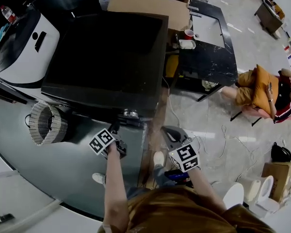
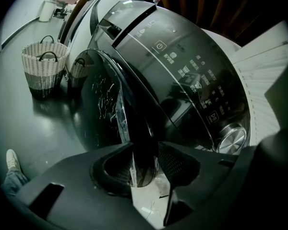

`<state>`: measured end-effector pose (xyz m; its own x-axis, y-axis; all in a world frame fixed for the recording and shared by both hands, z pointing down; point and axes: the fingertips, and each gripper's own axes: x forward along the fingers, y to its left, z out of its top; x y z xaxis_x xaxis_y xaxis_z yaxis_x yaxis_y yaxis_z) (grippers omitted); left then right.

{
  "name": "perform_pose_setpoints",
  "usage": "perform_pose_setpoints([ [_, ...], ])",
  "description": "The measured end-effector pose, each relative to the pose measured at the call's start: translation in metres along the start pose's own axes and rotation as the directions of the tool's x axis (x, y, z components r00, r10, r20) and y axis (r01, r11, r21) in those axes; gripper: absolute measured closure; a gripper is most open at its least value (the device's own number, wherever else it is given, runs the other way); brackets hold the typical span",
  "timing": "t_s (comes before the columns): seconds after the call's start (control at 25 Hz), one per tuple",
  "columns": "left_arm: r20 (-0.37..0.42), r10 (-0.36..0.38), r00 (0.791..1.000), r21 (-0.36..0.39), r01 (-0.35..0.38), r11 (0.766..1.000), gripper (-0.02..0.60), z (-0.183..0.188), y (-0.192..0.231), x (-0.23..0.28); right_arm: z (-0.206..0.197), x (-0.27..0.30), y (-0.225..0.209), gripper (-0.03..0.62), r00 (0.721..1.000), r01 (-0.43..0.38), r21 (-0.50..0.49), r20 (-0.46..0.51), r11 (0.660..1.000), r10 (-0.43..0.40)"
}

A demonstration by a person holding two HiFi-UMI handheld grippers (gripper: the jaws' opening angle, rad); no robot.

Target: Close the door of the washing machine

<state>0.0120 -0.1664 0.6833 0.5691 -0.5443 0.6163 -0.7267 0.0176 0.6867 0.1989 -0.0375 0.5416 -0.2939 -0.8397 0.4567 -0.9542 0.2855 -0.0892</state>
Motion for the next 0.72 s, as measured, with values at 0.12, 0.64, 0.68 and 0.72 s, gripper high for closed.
perform_pose_setpoints([
  [0.12, -0.023, -0.005, 1.000, -0.003, 0.005, 1.000, 0.399, 0.000, 0.000, 0.001, 0.005, -0.001, 0.001, 0.582, 1.000, 0.012, -0.017, 0.012, 1.000, -0.011],
  [0.64, 0.028, 0.040, 0.999, 0.254, -0.046, 0.966, 0.353, 0.005, -0.021, -0.025, 0.031, -0.018, 0.004, 0.582, 0.996, 0.058, -0.055, 0.072, 0.997, -0.054],
  [0.68, 0.052, 0.044, 0.998, 0.284, -0.057, 0.957, 0.353, 0.008, -0.025, -0.031, 0.033, -0.019, 0.005, 0.582, 0.995, 0.062, -0.056, 0.079, 0.997, -0.057],
  [0.72, 0.074, 0.044, 0.996, 0.315, -0.065, 0.947, 0.353, 0.011, -0.030, -0.038, 0.035, -0.021, 0.004, 0.582, 0.994, 0.067, -0.059, 0.087, 0.996, -0.062],
])
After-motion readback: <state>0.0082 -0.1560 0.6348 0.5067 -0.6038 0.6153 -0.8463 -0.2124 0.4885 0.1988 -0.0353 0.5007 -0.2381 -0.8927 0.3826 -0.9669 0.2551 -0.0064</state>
